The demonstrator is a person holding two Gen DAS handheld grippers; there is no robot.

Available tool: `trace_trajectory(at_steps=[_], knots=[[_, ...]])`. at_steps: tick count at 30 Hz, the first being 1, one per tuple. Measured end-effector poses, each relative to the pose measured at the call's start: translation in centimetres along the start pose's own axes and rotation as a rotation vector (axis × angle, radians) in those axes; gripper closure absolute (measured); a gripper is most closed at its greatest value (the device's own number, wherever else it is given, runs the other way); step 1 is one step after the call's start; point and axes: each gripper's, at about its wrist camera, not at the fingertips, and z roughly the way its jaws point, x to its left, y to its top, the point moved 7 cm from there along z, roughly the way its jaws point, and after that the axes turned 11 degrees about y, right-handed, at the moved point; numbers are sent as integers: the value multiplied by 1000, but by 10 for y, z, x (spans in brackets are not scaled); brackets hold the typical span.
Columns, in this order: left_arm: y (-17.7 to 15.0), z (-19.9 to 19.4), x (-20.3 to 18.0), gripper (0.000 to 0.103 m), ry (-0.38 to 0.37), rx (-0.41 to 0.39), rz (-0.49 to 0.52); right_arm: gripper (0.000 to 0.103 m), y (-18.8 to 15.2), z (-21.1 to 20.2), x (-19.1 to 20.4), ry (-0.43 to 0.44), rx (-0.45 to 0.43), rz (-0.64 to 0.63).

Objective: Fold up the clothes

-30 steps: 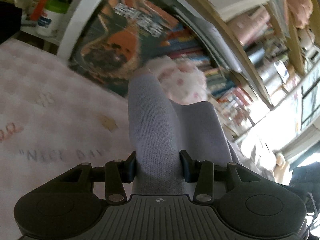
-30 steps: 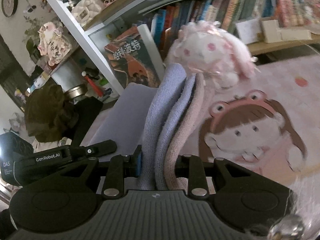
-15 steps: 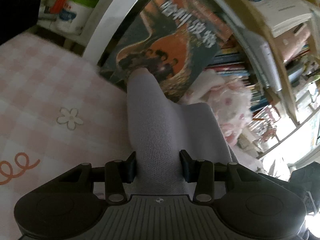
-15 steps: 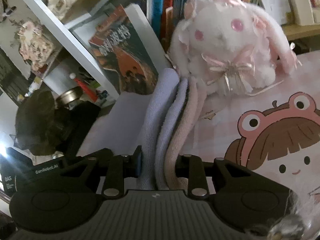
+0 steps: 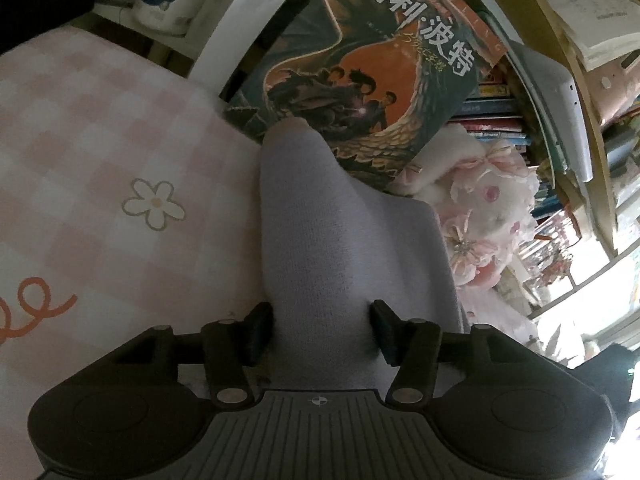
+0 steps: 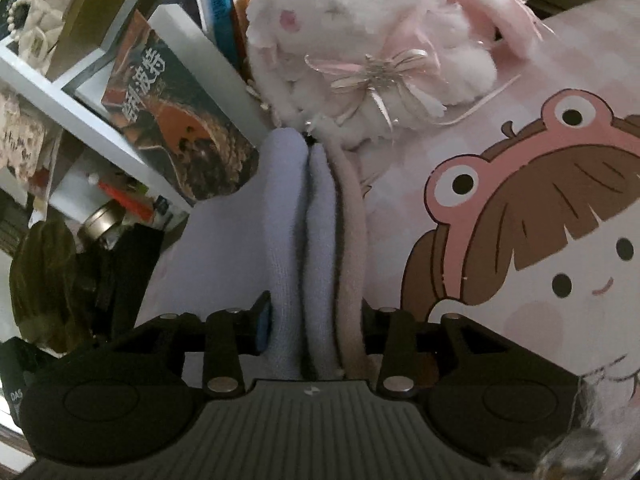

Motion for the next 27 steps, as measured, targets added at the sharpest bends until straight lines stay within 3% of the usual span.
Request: trace_trajectory(at_steps=[4,9,16,21,27], knots=[[-3,-12,-6,40,45,-21,45,44,1,-6,13,-102,1,-100],[-10,-32,-17,39,96,-63,127,38,3,-23,29,-144,-32,-206],[-20,-62,-33,22,167,-121,241,25,-6,-58,55,-252,-121,-345],[-32,-80,-44,18,223,-156,330,16,-23,-77,76,-290,-147,-418],[-54,-93,-49,16,265,-165,367,15,-45,-90,87,-334,-142,-464]])
